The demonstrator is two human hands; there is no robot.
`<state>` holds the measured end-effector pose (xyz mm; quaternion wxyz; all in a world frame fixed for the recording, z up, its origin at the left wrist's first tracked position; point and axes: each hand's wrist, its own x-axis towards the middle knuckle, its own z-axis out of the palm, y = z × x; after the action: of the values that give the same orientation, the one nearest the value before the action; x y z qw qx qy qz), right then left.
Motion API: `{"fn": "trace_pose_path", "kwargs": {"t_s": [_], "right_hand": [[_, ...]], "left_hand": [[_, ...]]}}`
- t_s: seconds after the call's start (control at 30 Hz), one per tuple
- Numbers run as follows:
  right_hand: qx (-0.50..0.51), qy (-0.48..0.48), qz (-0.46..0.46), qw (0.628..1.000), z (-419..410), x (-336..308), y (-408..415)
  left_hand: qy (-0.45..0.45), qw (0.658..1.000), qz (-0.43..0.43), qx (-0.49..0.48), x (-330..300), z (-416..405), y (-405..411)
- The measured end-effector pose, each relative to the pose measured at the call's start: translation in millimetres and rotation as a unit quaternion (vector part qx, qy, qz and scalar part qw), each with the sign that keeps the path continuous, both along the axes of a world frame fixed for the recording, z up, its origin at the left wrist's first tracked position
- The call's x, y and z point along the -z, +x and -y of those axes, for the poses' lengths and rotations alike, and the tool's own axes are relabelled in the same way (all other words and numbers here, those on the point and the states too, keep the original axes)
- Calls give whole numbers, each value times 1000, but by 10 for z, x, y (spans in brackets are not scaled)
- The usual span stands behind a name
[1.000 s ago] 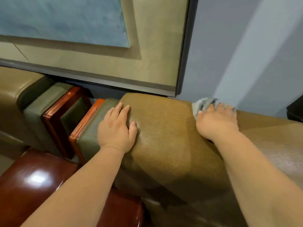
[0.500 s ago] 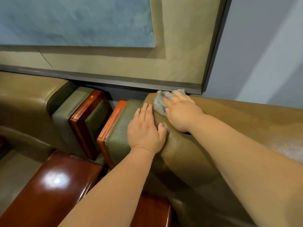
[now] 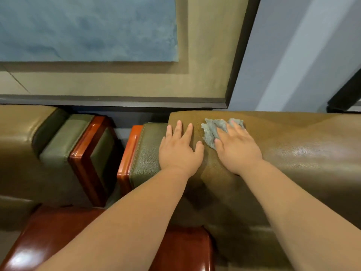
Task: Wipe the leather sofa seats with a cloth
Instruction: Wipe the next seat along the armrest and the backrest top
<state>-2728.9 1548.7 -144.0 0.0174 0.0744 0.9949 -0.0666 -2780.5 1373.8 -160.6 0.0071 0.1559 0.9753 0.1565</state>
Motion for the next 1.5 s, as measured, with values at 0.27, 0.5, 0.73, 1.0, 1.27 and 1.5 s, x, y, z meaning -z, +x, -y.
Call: {"fn": "trace_pose_path", "kwargs": {"t_s": [0.27,0.5,0.73,1.0,1.27,1.5], "right_hand": [[-1,-8,-10,1000,-27,34,-38],[-12,0,-40,999,847,73,100],[38,40,-88,995,-139,207,499],[137,-22,-135,981,508,255,525],[-27,85,-151,985,-226,538,949],[391,-78,-126,908,-588,526,1393]], "left_hand": [[133,985,-21,111,182,428,-378],[165,981,1,100,183,424,-379],[160,982,-13,98,186,422,-352],[108,990,-19,88,141,390,-336],[114,990,-24,80,129,379,-298],[-56,998,-4,7,-125,175,-95]]}}
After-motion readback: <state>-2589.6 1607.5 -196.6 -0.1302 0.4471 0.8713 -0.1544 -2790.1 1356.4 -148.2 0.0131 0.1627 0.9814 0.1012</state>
